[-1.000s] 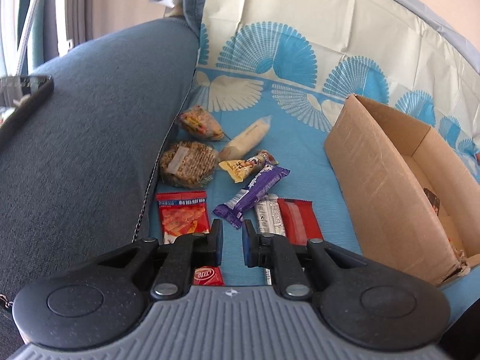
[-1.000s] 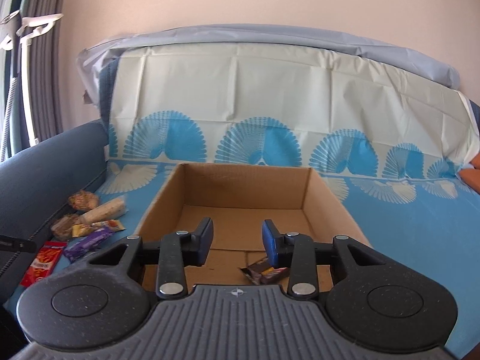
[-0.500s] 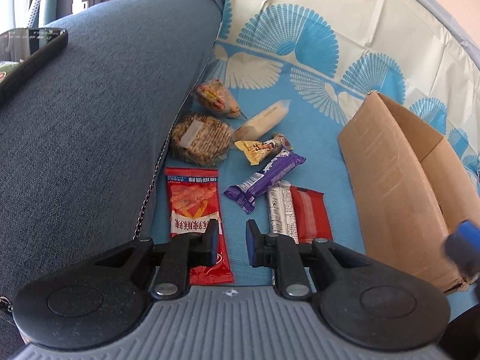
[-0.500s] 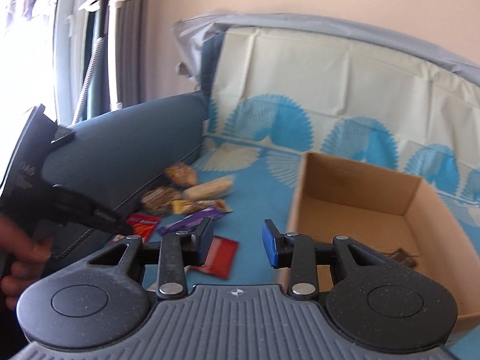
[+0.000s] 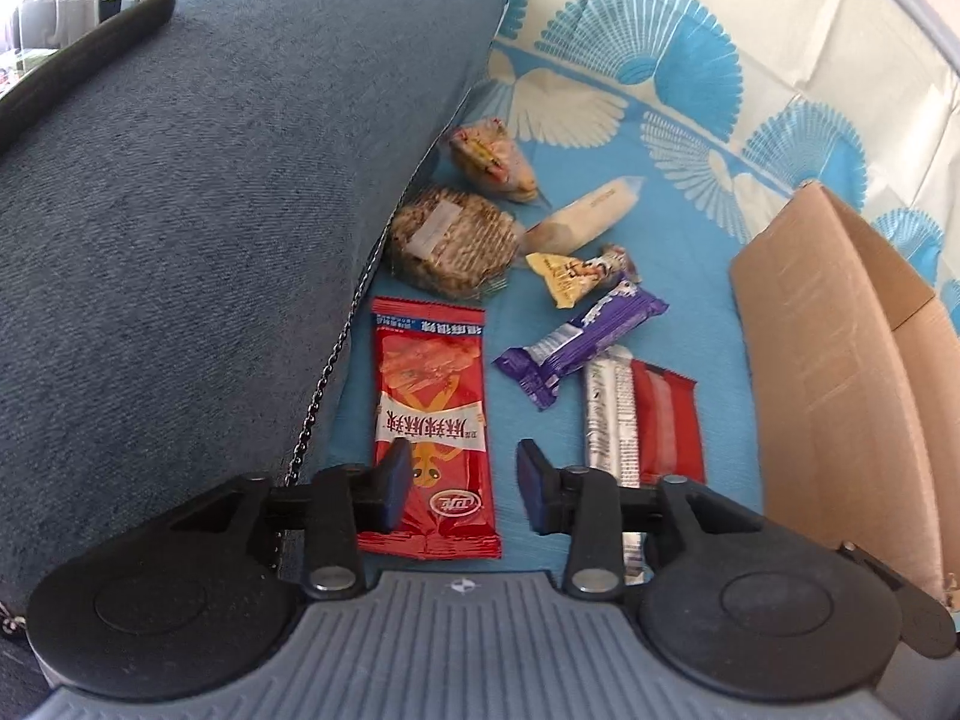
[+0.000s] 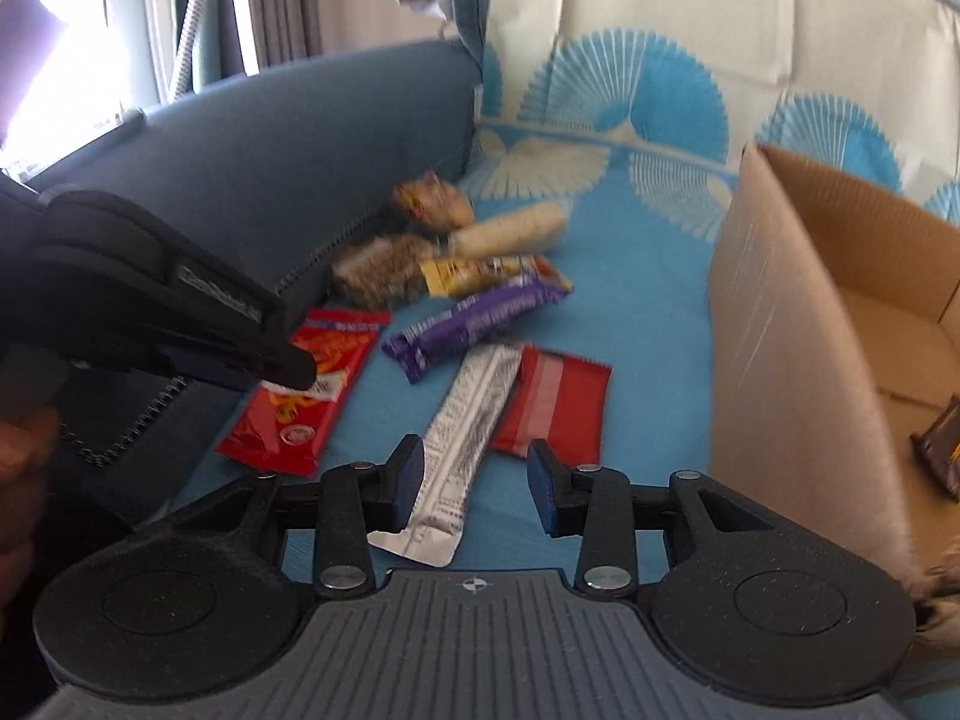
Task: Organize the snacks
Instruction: 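Return to the pile and grasp the silver-white stick packet with the right tool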
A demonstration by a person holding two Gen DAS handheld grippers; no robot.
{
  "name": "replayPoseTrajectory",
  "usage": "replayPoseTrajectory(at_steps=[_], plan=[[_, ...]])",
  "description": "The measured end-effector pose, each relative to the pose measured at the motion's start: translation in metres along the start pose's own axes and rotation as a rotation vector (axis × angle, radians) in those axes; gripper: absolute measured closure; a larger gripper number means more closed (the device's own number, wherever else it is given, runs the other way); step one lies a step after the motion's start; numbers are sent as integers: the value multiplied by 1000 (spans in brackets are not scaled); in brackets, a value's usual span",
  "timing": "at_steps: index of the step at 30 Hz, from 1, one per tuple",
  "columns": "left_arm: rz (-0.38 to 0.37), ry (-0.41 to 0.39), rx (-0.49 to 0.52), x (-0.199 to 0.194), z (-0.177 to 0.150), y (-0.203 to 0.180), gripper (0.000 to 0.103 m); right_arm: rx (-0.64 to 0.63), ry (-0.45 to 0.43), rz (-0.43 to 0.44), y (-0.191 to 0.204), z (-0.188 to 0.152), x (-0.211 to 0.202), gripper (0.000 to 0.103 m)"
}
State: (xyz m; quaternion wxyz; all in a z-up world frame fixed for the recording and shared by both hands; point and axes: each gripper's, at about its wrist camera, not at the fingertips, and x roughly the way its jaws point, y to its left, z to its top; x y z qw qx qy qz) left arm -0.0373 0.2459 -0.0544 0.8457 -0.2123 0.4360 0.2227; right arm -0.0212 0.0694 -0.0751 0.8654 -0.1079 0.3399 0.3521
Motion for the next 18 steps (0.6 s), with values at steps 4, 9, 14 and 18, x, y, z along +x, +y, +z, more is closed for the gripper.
replayPoseTrajectory(at_steps=[4,9,14,18], plan=[[37,37,21,9,2,-7,42,14,61,21,-3,-1,20,47],[63,81,2,22,5,-8,39,11,85,47,1,1,36,41],[94,101,-16,34,9,-10,35,-29,121,24,6,1,50,44],[111,102,-24,42,12,-12,31,-49,112,22,6,0,49,68]])
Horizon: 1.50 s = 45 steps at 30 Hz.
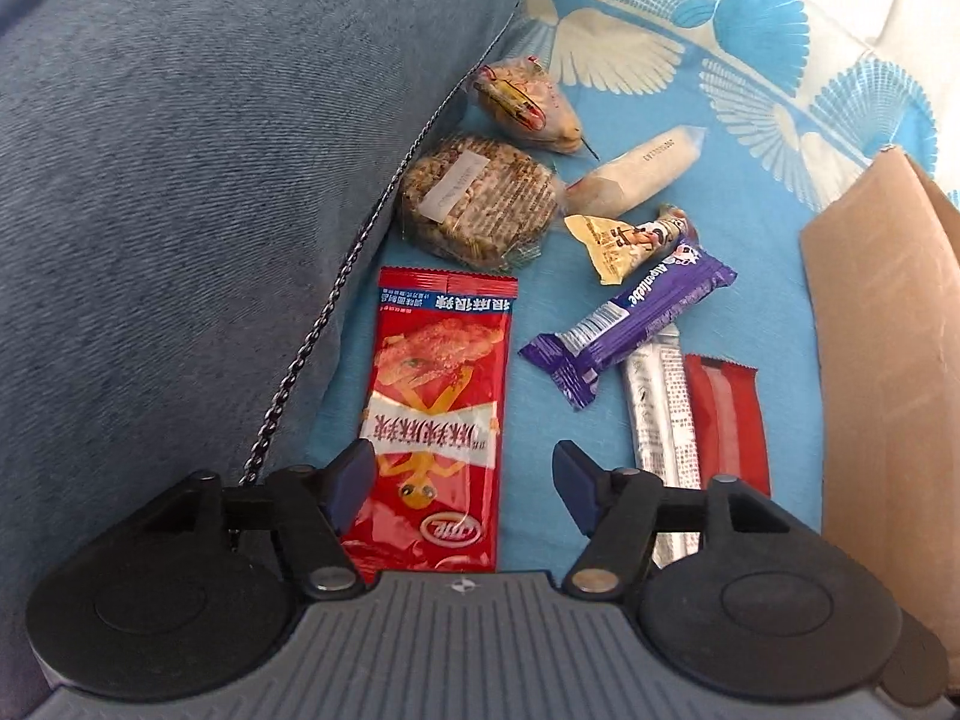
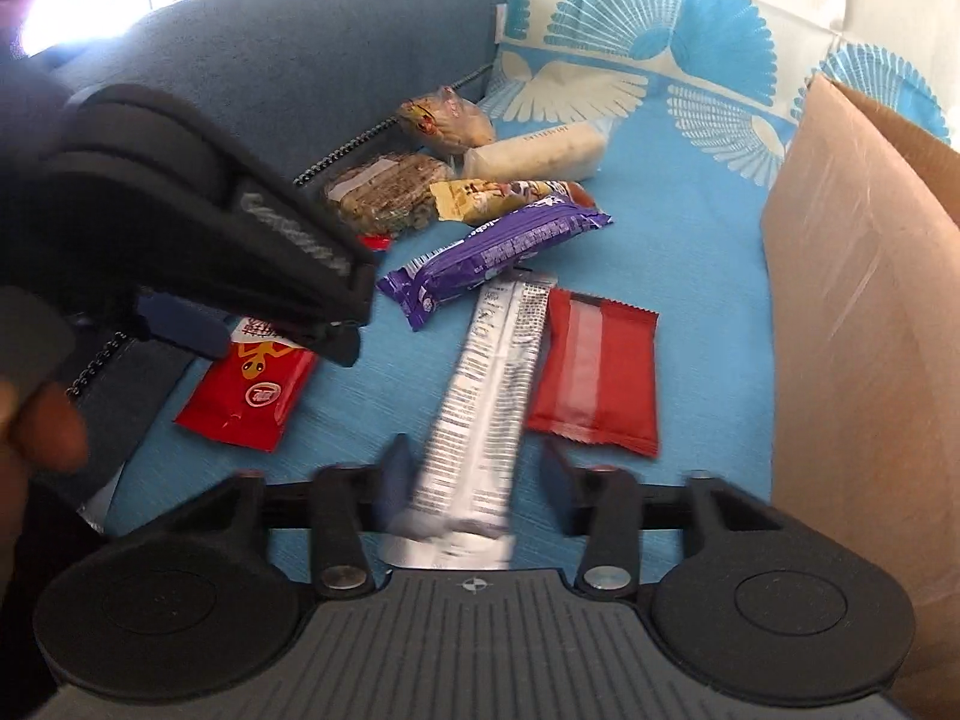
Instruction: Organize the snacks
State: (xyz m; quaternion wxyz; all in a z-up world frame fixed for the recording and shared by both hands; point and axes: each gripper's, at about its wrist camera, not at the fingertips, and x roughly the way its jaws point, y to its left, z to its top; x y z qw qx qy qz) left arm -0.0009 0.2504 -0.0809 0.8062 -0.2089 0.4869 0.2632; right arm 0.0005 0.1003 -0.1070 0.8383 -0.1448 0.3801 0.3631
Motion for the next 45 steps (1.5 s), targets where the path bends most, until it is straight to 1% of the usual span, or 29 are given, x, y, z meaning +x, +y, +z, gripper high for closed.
replayPoseTrajectory(at_steps=[2,4,13,17,19,21,24,26,28,29,30,31,33,34,36,37,40,41,44,45], plan=[[6,-6,2,2,1,-2,28,-3,-2,1,-2,-1,-1,72],[10,-13,12,4,2,-4,24,9,-1,4,-5,-2,-3,73],[25,-50,64,14,8,-16,19,-3,23,9,-5,-4,-33,74],[60,-42,119,19,9,-26,15,5,42,10,-6,-8,-50,74],[78,-35,159,23,8,-31,11,7,55,9,-8,-12,-58,74],[97,-37,189,26,7,-35,11,12,69,8,-9,-18,-65,74],[96,-43,199,27,6,-35,11,5,81,-12,-7,-26,-72,74],[99,-51,203,26,6,-35,17,11,84,-23,-7,-30,-75,74],[108,-63,198,25,5,-33,31,21,83,-33,-8,-33,-75,74],[113,-69,192,23,5,-32,36,27,81,-35,-9,-35,-75,74],[118,-74,184,20,5,-31,48,34,78,-36,-9,-37,-76,74],[118,-80,175,18,5,-28,63,38,74,-36,-10,-40,-76,74],[95,-86,155,13,5,-23,78,43,73,-40,-10,-45,-75,74],[71,-87,145,10,4,-20,89,44,72,-42,-10,-46,-75,74],[39,-82,143,6,4,-18,97,39,60,-37,-10,-51,-74,74],[25,-83,147,4,3,-18,99,34,54,-35,-10,-54,-74,74],[-45,-80,170,-1,2,-18,99,20,68,-40,-10,-60,-71,74],[-57,-82,175,-3,1,-17,99,19,66,-42,-10,-60,-71,74],[-50,-108,175,-10,-3,-18,96,30,41,-44,-12,-58,-73,74],[-41,-111,178,-11,-3,-19,91,39,37,-43,-12,-58,-73,74]])
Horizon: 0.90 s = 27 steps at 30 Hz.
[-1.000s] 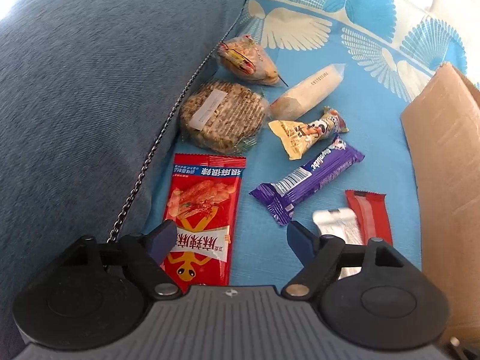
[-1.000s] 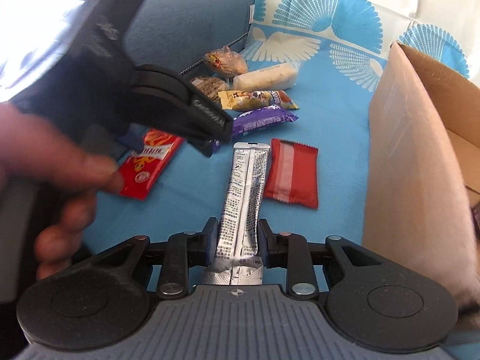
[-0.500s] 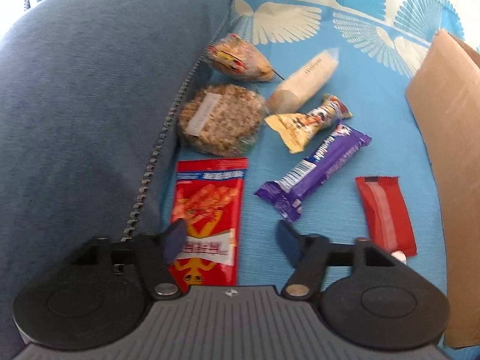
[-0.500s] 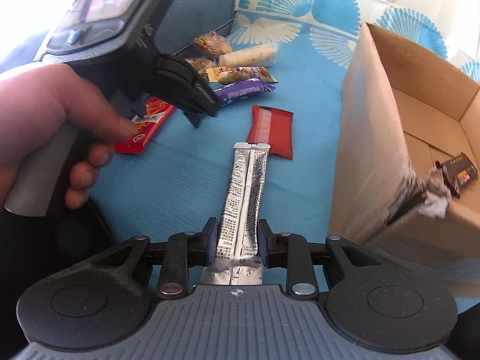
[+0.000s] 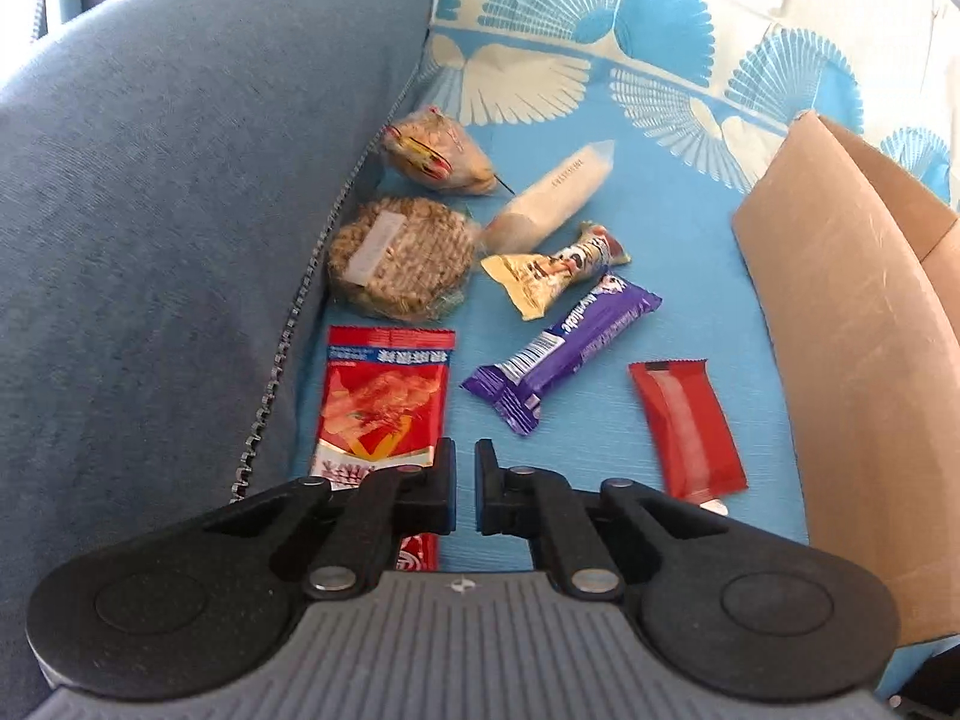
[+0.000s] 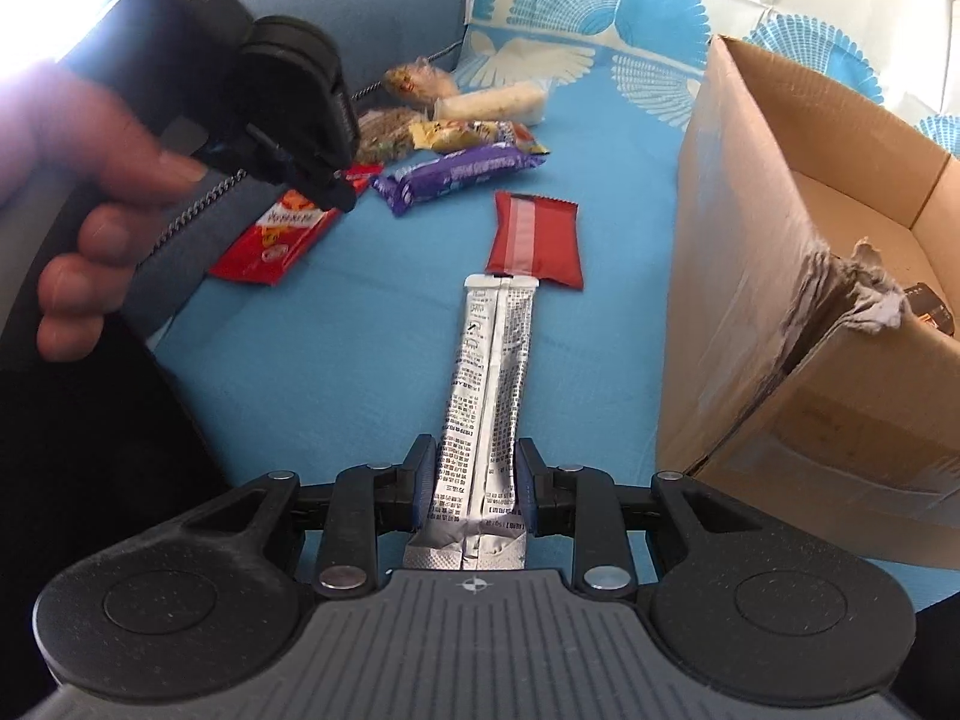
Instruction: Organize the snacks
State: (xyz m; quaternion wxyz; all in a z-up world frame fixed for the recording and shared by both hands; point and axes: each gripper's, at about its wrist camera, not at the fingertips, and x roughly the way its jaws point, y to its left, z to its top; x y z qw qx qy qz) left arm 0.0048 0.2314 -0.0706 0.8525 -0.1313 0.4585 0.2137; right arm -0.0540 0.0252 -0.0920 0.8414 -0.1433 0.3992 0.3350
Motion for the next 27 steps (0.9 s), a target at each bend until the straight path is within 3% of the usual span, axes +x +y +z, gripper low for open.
replayPoseTrajectory(at_steps=[2,4,7,12,15,16,17,19,20,22,27], plan=[[29,-7,10,-3,-1,-5,75,12,-5,-1,0,0,1,74],[67,-17,24,-4,-1,-9,48,12,-6,2,0,-1,2,73],[142,-26,59,-1,0,-17,26,12,-6,9,0,-2,3,72],[215,29,134,16,2,-28,22,40,-1,34,-1,-1,5,70],[230,68,104,27,5,-23,29,41,-6,42,-1,-1,5,70],[214,67,85,28,6,-20,40,43,-5,44,-2,-1,5,70],[198,66,68,28,7,-16,45,44,-4,45,-2,-1,6,70],[213,54,58,26,6,-12,76,45,-3,47,-3,0,6,70],[212,48,52,25,5,-11,77,46,-3,47,-3,0,6,70],[190,30,36,22,5,-10,94,46,-3,47,-3,-1,7,69],[136,-30,-49,7,3,4,96,40,-2,48,-4,-1,6,68]])
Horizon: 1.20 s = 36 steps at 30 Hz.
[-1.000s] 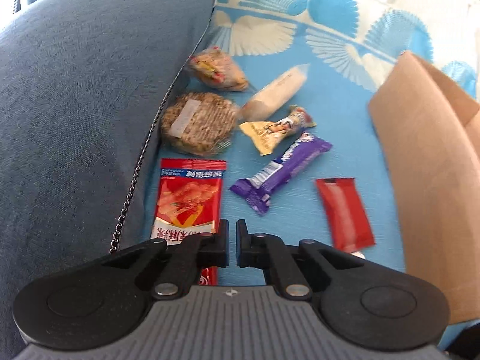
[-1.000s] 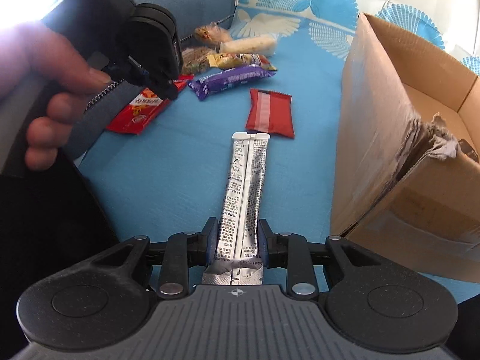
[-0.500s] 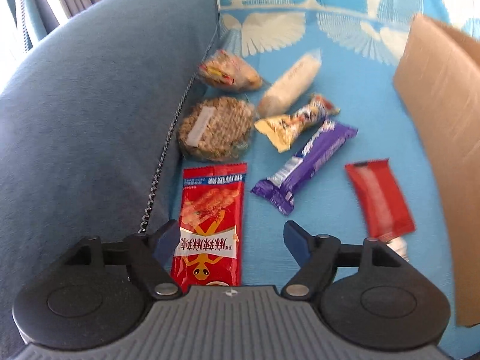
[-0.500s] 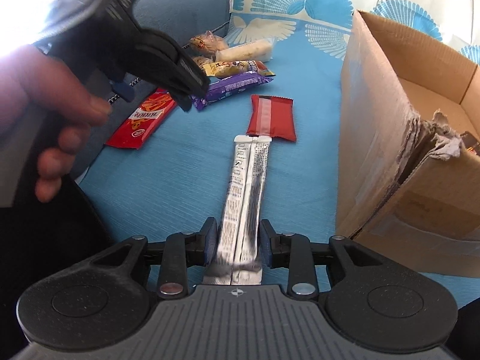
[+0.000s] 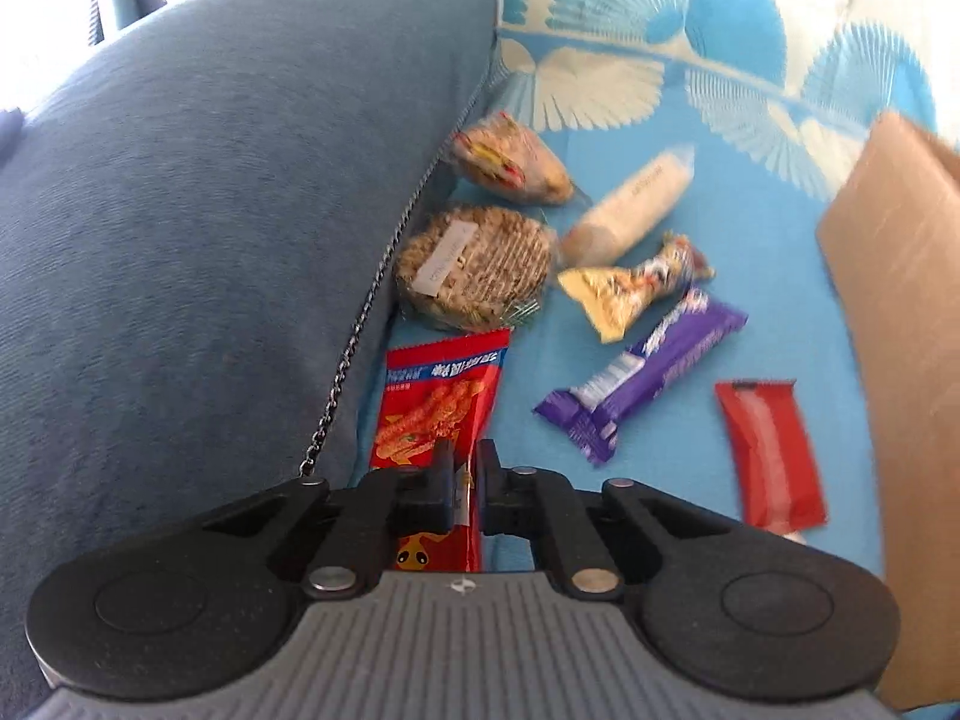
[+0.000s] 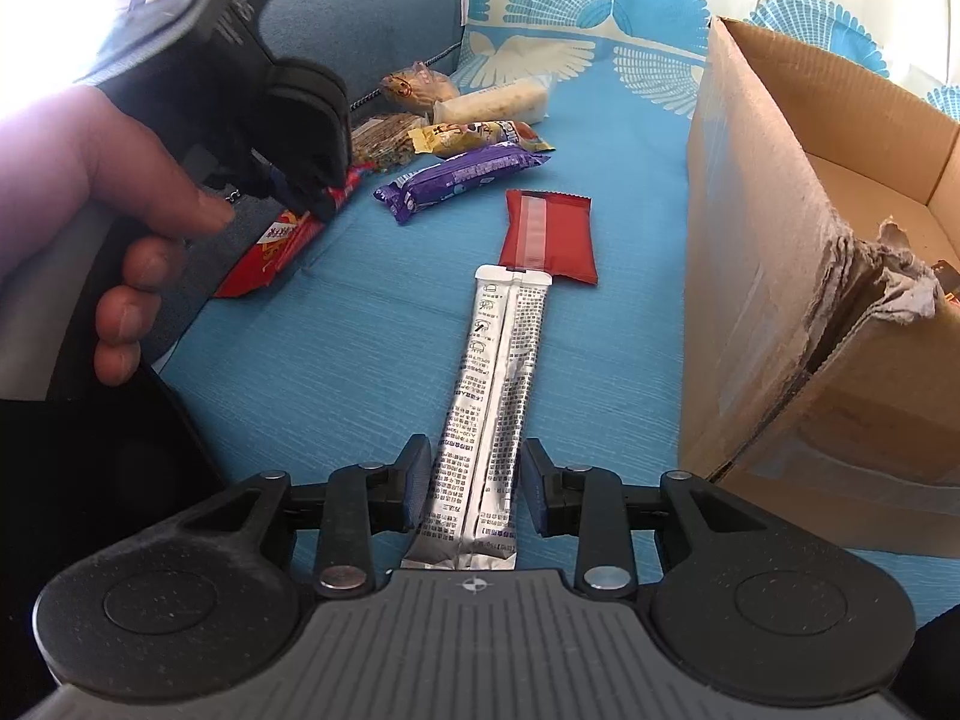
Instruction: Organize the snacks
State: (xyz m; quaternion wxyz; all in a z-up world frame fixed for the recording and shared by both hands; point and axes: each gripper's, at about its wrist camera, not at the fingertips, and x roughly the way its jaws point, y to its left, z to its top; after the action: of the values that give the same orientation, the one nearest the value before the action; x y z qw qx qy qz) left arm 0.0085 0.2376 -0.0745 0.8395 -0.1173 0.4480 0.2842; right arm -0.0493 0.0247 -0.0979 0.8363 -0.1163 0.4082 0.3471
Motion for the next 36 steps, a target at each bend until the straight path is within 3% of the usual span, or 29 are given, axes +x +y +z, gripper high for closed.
replayPoseTrajectory(at_steps=[5,8,11,15,17,19,22,25,36], plan=[[-263,-90,-70,-25,-3,19,97,0,0,0,0,1,1,68],[-435,-56,-52,-29,-4,23,97,2,-5,2,0,1,1,68],[-493,16,-35,-26,-4,21,96,3,-7,3,0,1,1,68],[-451,148,-60,-14,-7,20,90,4,-9,3,0,1,1,65],[-425,164,-77,-12,-8,21,75,5,-9,4,0,1,1,64],[-408,153,-89,-16,-10,24,48,5,-9,3,0,1,2,62],[-365,154,-76,-16,-11,22,27,6,-12,5,1,2,3,60],[-322,165,-48,-14,-11,21,23,10,-16,6,1,3,3,60],[-222,271,147,5,-15,-8,19,22,-20,-37,-1,10,15,60]])
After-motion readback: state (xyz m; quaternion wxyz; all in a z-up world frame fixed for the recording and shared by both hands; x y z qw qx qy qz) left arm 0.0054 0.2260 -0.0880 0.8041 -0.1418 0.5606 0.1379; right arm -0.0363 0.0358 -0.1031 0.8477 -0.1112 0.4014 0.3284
